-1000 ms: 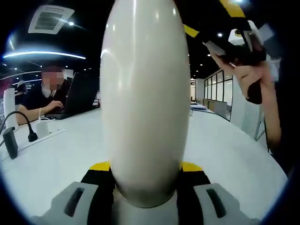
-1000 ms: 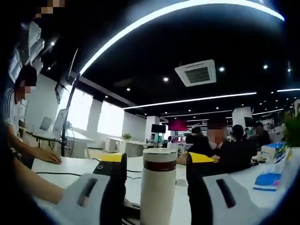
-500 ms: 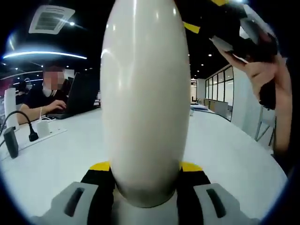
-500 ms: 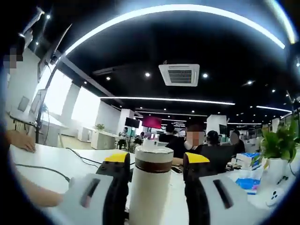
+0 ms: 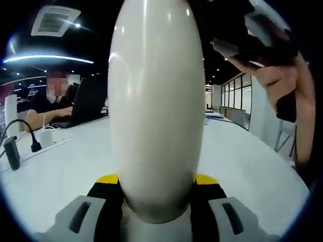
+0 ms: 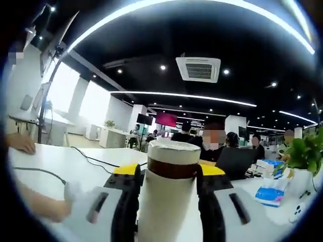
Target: Grasp the water cup twist off the cup lid place the cup lid on the table
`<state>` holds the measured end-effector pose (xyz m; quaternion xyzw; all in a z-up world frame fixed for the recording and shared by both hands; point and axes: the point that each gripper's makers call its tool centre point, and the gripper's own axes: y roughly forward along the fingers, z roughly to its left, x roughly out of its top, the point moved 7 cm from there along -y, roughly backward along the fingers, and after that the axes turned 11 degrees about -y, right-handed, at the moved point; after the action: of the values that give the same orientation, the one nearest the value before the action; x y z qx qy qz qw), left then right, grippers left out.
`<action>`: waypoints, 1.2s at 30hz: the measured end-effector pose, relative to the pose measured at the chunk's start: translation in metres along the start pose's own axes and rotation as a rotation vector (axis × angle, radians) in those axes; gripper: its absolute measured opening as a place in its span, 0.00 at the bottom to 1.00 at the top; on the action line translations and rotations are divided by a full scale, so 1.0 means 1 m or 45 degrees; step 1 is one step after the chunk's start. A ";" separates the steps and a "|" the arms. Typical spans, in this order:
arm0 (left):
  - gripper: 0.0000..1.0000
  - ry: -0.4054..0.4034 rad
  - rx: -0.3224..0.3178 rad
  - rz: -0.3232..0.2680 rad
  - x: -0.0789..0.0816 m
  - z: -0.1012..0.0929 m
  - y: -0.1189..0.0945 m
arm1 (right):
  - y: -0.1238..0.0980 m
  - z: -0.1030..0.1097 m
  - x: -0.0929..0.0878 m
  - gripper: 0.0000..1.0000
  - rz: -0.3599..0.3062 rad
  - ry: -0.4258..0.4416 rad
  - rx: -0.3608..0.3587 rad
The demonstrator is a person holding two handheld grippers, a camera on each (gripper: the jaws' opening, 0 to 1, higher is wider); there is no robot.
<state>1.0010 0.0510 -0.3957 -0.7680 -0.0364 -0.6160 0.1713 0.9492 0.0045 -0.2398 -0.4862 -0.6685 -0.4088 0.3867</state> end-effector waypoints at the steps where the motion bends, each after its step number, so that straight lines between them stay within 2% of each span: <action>1: 0.54 0.000 0.000 0.000 0.000 0.000 0.000 | 0.001 -0.002 0.000 0.45 -0.010 0.023 0.000; 5: 0.54 -0.001 0.002 0.000 0.000 -0.001 0.000 | 0.006 -0.005 0.000 0.44 -0.009 0.034 0.011; 12: 0.53 0.000 0.002 0.001 -0.001 -0.001 0.000 | 0.005 -0.010 -0.002 0.44 -0.034 0.057 0.086; 20: 0.53 -0.001 0.001 0.001 0.000 -0.001 0.000 | 0.005 -0.020 -0.006 0.44 -0.118 0.136 0.359; 25: 0.53 -0.002 0.004 0.001 0.000 0.002 0.001 | 0.009 -0.027 -0.012 0.44 -0.183 0.188 0.489; 29: 0.52 -0.001 0.002 0.002 0.001 0.003 0.001 | 0.012 -0.034 -0.014 0.44 -0.197 0.209 0.598; 36: 0.51 -0.001 -0.001 0.002 0.001 0.004 0.001 | 0.017 -0.041 -0.016 0.44 -0.210 0.230 0.731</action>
<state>1.0050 0.0510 -0.3959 -0.7683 -0.0355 -0.6156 0.1717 0.9739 -0.0355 -0.2362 -0.2631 -0.7567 -0.2749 0.5316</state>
